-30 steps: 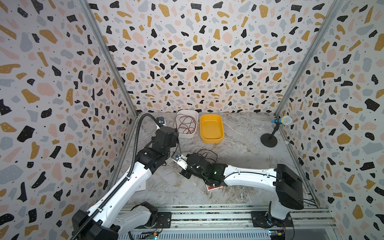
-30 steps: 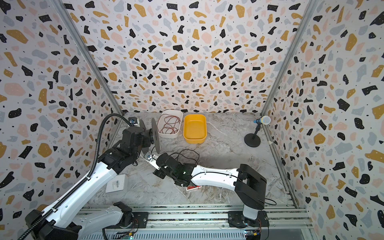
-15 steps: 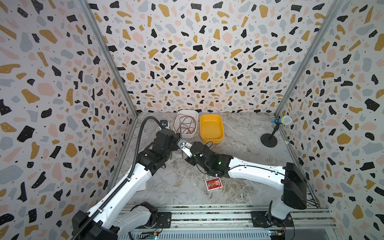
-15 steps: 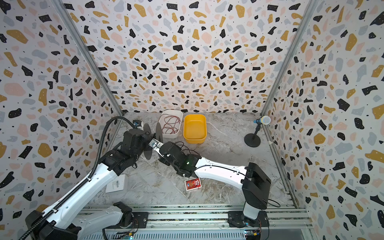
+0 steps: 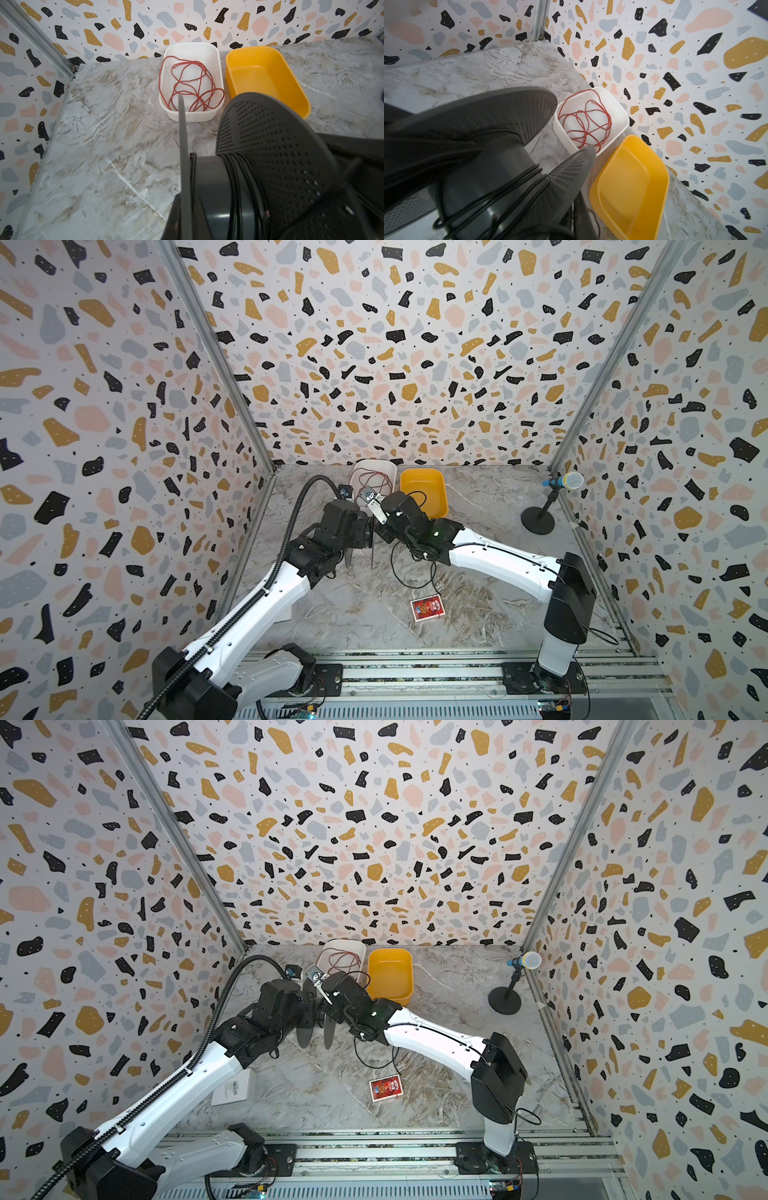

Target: Wrap the cables

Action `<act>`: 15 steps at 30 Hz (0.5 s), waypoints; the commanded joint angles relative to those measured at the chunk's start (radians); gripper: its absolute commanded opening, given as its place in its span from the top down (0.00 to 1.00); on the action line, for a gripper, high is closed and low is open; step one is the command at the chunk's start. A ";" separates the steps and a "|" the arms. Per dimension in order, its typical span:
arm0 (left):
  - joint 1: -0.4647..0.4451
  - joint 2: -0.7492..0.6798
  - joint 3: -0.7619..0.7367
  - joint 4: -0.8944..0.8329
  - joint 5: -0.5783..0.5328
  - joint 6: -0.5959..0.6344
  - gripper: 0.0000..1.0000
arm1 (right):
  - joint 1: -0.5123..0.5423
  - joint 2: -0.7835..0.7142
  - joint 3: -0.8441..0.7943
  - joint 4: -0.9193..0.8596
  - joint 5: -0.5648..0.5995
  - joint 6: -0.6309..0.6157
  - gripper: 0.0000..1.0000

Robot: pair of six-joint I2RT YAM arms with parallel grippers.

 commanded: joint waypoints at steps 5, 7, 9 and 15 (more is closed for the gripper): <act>-0.008 -0.035 0.067 -0.035 0.068 0.055 1.00 | -0.109 0.036 0.057 -0.039 -0.027 0.075 1.00; -0.008 -0.034 0.075 -0.043 0.077 0.064 1.00 | -0.128 0.042 0.055 -0.037 -0.083 0.091 1.00; -0.008 -0.036 0.081 -0.045 0.083 0.069 1.00 | -0.146 0.046 0.054 -0.034 -0.140 0.107 1.00; -0.008 -0.036 0.098 -0.059 0.095 0.081 1.00 | -0.184 0.039 0.032 -0.011 -0.232 0.133 0.99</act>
